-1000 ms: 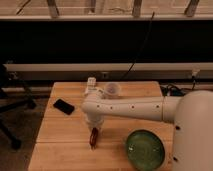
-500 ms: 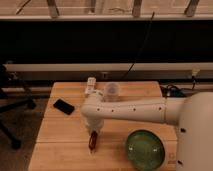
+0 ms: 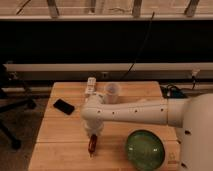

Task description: Drag the pepper across the table

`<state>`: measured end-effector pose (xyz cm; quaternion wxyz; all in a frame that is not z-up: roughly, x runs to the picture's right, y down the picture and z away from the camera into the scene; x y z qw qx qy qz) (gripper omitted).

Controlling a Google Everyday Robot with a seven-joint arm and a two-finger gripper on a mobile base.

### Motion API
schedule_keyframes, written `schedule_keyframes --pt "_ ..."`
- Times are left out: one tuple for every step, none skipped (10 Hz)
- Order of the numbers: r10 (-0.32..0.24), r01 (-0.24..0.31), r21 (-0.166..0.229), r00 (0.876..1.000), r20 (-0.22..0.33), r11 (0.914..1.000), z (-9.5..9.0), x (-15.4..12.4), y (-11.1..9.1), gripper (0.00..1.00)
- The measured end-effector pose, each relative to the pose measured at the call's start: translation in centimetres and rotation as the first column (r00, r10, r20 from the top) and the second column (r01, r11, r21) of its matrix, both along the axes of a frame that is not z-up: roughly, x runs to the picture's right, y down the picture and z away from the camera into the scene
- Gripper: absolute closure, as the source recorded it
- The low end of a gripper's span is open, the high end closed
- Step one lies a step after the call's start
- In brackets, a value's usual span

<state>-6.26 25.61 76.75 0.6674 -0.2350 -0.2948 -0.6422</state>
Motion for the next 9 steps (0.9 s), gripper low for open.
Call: schedule_keyframes --pt "-0.005 0.005 -0.001 1.000 0.001 1.0000 -0.3 0.0 0.2 1.00" --pt "-0.010 0.010 -0.002 1.000 0.004 0.9999 -0.6 0.0 0.4 0.96" --pt "-0.017 0.017 -0.004 1.000 0.006 0.9998 -0.9 0.0 0.5 0.86" --pt "-0.020 0.020 -0.004 1.000 0.006 0.9998 -1.3 0.1 0.6 0.74" --pt "-0.021 0.021 -0.004 1.000 0.005 0.9998 -1.5 0.2 0.6 0.66" --pt "-0.021 0.021 -0.003 1.000 0.004 0.9998 -1.7 0.3 0.6 0.59" --pt "-0.021 0.021 -0.001 1.000 0.002 0.9998 -2.1 0.5 0.8 0.44" --pt "-0.019 0.019 0.001 1.000 0.003 0.9998 -2.3 0.6 0.8 0.38" --pt "-0.016 0.016 0.001 1.000 0.004 0.9999 -2.2 0.7 0.7 0.35"
